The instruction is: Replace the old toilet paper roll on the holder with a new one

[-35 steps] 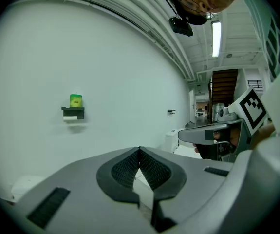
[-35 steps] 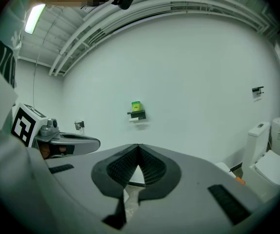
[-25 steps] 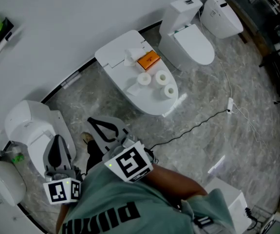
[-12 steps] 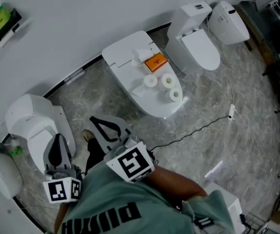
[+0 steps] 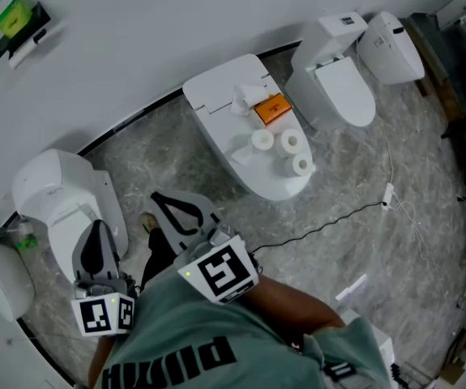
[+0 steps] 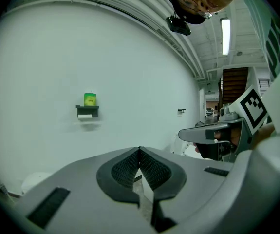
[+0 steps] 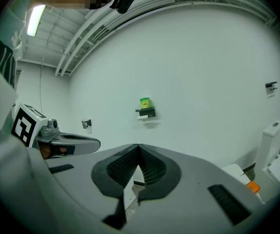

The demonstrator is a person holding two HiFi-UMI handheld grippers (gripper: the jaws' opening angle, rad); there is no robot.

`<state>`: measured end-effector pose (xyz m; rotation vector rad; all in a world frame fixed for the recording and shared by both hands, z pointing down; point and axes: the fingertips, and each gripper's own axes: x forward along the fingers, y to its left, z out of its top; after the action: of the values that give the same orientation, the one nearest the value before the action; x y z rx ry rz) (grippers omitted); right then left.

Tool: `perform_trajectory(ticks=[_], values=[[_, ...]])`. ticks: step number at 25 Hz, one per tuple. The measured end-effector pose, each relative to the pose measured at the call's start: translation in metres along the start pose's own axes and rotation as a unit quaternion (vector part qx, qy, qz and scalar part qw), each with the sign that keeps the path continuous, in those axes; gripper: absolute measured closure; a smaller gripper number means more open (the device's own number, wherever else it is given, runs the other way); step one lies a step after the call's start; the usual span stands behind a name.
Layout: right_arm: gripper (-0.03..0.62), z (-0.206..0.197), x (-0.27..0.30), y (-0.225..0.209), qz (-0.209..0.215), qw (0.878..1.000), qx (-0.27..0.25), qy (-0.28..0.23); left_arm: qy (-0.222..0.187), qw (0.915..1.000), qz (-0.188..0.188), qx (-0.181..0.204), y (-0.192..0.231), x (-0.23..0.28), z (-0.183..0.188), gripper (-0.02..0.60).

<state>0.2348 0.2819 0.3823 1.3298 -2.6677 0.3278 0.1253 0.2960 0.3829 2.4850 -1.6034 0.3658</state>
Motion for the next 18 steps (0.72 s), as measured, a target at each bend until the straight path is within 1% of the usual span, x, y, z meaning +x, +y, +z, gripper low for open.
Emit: perform_trajectory(ticks=[6, 18], values=[[0.591, 0.008, 0.02, 0.003, 0.002, 1.0, -0.005, 0.001, 0.001, 1.0, 0.003, -0.006, 0.019, 0.007, 0.003, 0.577], [0.591, 0.025, 0.065, 0.014, -0.002, 1.0, -0.019, 0.005, -0.015, 0.9997, 0.002, -0.017, 0.066, 0.022, 0.015, 0.577]])
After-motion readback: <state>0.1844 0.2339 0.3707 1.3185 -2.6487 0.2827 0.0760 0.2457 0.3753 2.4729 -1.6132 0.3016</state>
